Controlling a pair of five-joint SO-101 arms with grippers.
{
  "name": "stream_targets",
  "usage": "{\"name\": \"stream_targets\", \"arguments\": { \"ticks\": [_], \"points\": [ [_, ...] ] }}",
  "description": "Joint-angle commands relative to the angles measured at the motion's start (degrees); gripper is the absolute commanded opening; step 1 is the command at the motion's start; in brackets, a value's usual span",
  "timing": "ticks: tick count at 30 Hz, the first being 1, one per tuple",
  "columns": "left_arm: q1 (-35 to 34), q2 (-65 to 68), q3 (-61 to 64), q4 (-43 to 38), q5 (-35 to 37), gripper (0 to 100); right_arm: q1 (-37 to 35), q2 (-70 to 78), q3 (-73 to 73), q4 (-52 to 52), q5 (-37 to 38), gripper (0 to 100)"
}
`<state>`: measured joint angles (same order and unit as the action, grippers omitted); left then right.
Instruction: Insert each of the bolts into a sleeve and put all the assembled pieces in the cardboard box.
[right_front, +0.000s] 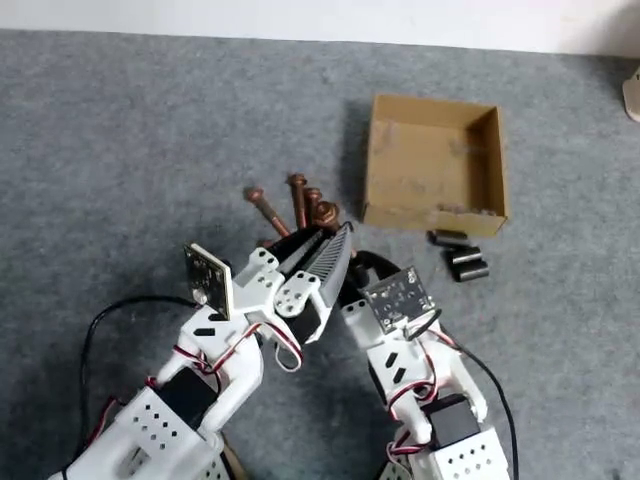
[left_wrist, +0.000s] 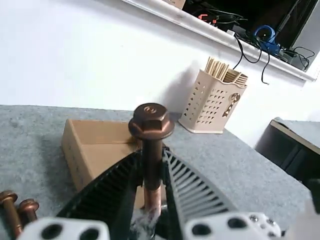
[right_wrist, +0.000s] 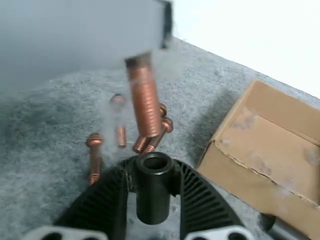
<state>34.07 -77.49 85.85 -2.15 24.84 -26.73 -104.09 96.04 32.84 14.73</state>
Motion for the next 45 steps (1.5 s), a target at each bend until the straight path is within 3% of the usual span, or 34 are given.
{"name": "stream_targets", "arguments": {
  "ticks": [1,19,25,31,40,45],
  "points": [
    [-0.48,-1.63,0.57,0.0,-0.44,1,-2.33,-1.19,7.25,-0.22,-0.53,0.5],
    [-1.98,-1.63,4.26,0.0,-0.88,1,-2.95,-1.27,5.85,0.04,-0.7,0.5],
    [-4.0,-1.63,4.35,0.0,-0.53,1,-2.86,-1.27,3.91,0.13,-8.09,0.5],
    [-3.82,-1.63,6.46,-0.09,-0.53,1,-2.68,-1.27,2.77,0.13,-8.62,0.5],
    [-0.04,-1.98,7.96,-0.09,-0.88,1,-2.95,-1.27,-8.48,14.02,-8.7,0.5],
    [-0.31,-2.07,8.13,0.7,-1.76,1,-3.03,-1.27,-10.33,14.46,-12.04,0.5]
  ]
}}
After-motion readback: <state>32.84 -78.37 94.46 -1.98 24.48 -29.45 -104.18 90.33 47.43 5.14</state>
